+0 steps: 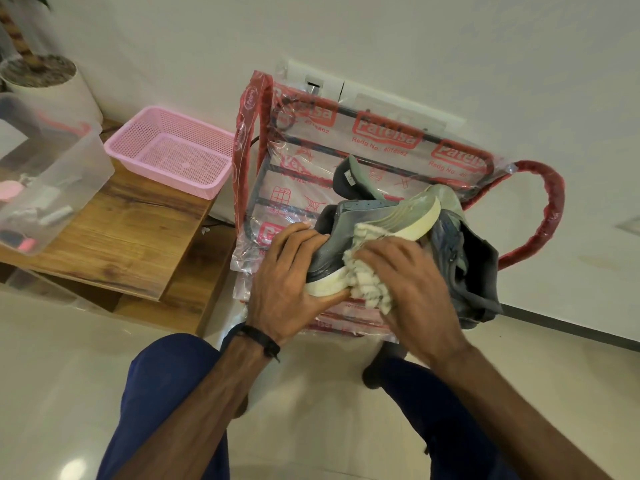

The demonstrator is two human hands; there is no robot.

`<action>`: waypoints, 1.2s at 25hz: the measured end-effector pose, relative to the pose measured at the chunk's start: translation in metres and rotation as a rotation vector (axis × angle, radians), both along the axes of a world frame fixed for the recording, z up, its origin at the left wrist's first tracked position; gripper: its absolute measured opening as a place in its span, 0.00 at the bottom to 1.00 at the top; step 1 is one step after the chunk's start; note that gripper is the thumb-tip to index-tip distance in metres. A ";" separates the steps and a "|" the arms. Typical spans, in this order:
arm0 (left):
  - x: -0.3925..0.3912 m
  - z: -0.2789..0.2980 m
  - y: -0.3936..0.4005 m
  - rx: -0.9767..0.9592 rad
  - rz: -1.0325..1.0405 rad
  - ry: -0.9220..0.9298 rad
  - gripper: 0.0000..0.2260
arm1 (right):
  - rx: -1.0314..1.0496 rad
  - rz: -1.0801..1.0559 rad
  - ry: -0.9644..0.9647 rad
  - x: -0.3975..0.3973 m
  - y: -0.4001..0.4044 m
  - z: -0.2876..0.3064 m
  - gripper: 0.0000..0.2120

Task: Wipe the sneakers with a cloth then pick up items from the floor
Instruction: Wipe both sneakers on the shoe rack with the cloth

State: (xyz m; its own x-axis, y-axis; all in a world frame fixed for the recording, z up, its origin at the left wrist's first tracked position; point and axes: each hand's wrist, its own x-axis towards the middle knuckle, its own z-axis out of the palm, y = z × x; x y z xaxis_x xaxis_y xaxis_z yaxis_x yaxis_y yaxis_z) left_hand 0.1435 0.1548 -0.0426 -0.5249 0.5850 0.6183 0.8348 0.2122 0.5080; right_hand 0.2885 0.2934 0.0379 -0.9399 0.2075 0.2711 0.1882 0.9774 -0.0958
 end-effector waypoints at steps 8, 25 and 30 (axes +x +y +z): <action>-0.001 0.000 -0.002 0.010 -0.011 -0.042 0.36 | 0.029 0.027 -0.032 -0.007 0.002 0.004 0.29; -0.035 0.007 -0.032 0.004 -0.259 -0.512 0.15 | 0.022 0.091 0.003 -0.016 -0.039 -0.002 0.23; -0.031 0.010 -0.031 0.073 -0.242 -0.546 0.11 | 0.237 0.223 -0.093 -0.010 -0.048 -0.001 0.28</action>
